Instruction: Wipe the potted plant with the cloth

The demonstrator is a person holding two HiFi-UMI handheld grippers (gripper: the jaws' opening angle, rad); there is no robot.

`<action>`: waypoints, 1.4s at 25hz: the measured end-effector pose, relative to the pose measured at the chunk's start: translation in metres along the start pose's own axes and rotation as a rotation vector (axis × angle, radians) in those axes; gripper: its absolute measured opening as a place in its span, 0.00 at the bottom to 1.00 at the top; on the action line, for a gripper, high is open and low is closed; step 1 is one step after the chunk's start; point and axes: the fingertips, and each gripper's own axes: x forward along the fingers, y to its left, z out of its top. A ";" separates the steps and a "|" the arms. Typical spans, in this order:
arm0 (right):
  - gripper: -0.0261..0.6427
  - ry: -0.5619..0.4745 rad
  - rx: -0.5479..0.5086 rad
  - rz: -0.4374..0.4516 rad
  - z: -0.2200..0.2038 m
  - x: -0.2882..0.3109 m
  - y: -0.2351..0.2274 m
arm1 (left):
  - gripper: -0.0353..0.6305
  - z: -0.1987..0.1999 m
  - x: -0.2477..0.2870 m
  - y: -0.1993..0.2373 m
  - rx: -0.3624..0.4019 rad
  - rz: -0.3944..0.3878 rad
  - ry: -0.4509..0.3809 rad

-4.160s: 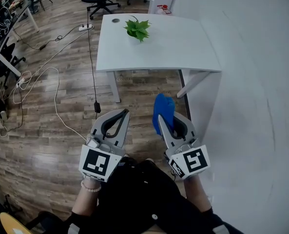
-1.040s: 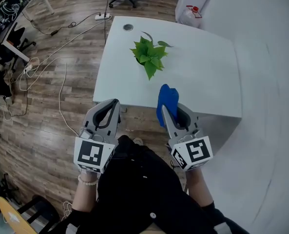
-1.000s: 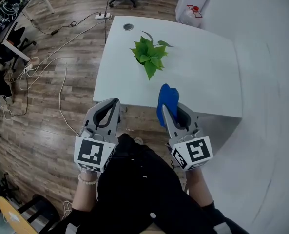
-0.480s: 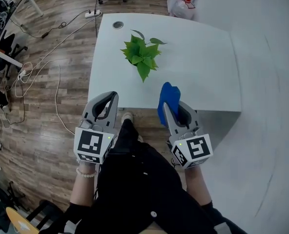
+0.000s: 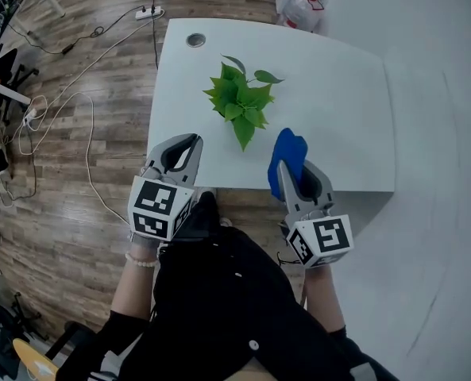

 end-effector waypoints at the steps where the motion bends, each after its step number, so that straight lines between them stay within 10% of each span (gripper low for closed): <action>1: 0.17 0.003 0.003 -0.006 0.001 0.006 -0.002 | 0.08 -0.003 0.007 0.004 -0.024 -0.016 0.017; 12: 0.17 0.058 0.032 -0.079 -0.004 0.060 -0.027 | 0.22 -0.037 0.081 0.044 -0.132 -0.127 0.168; 26: 0.17 0.139 0.073 -0.193 -0.020 0.099 -0.055 | 0.60 -0.101 0.143 0.029 0.208 -0.389 0.292; 35: 0.17 0.204 0.104 -0.242 -0.036 0.104 -0.063 | 0.62 -0.091 0.169 0.020 0.183 -0.478 0.211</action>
